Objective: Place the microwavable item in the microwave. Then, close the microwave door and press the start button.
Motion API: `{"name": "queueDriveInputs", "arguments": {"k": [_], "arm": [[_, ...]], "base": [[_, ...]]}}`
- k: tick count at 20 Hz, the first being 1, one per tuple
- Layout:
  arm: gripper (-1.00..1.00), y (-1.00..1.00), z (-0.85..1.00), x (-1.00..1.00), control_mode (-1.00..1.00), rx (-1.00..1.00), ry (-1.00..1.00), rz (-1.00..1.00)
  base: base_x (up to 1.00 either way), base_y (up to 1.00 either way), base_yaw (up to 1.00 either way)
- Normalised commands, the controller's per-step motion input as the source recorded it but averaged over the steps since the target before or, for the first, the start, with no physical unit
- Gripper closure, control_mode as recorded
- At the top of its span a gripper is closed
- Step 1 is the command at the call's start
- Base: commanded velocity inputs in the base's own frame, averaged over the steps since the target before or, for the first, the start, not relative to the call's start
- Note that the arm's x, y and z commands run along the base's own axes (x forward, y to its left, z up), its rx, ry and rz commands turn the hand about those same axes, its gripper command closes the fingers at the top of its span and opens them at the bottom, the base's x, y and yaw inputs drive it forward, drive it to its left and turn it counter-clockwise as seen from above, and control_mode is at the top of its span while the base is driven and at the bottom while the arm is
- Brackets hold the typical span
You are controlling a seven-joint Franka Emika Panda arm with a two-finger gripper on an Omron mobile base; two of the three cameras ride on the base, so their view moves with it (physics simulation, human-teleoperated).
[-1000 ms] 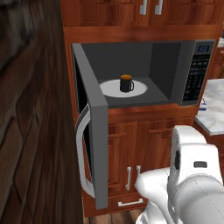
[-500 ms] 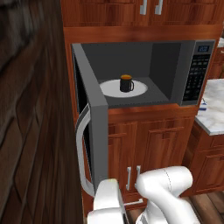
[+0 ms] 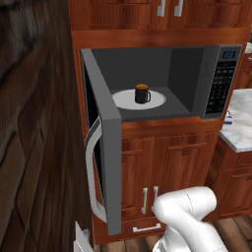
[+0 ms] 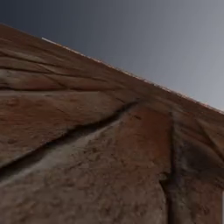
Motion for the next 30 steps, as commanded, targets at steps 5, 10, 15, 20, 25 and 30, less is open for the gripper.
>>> {"name": "queueDriveInputs", "arguments": {"k": [5,10,15,20,25,30], "arm": [[-1.0,0.98,-0.64,0.9,-1.0,-0.1,0.0,0.02],[-1.0,0.45,-0.38,0.88,-1.0,-0.02,0.0,0.0],[-1.0,-0.4,0.04,0.59,-1.0,0.04,0.01,-0.04],[-1.0,-0.97,0.07,0.18,-1.0,0.13,0.0,-0.07],[-1.0,-1.0,0.07,0.0,-1.0,0.14,-0.01,-0.11],[-1.0,-1.0,0.16,-0.05,-1.0,0.14,-0.09,-0.11]], "base": [[0.0,0.0,0.0],[0.0,0.0,0.0],[0.0,0.0,0.0],[0.0,0.0,0.0],[0.0,0.0,0.0],[0.0,0.0,0.0]]}}
